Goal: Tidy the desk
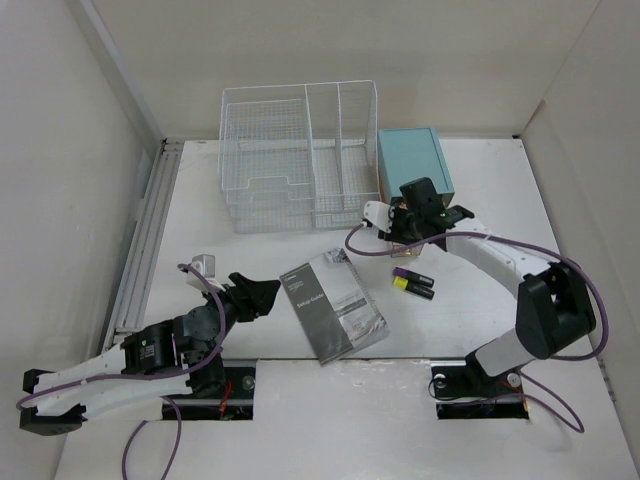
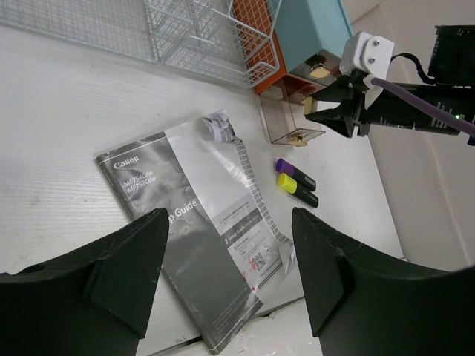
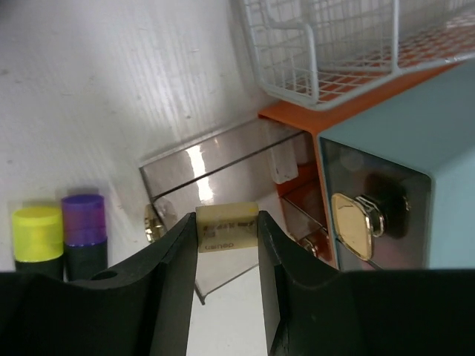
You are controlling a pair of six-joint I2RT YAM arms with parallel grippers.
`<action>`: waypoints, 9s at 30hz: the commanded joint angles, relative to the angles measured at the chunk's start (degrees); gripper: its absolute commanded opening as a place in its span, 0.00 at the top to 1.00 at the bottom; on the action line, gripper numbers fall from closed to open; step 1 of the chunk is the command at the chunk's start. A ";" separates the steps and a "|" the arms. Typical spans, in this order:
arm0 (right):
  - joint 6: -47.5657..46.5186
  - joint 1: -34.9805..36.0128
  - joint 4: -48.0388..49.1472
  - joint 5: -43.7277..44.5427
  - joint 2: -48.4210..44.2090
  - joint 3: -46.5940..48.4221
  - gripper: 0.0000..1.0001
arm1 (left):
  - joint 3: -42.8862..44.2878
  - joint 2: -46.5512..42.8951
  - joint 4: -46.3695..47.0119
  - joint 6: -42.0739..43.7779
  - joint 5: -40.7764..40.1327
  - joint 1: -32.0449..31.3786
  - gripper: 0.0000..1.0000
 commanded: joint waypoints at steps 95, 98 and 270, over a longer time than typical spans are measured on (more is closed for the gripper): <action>70.81 -32.66 27.18 -31.98 -2.72 -16.69 0.45 | -0.72 -3.30 1.72 0.61 -0.78 -1.26 0.36; 72.48 -33.36 30.15 -30.14 3.44 -14.39 0.49 | -0.72 -3.30 1.72 0.61 -0.78 -1.26 0.36; 14.65 2.59 -8.76 2.66 4.96 -4.81 0.50 | -0.63 -4.89 2.60 2.28 0.45 -1.26 0.40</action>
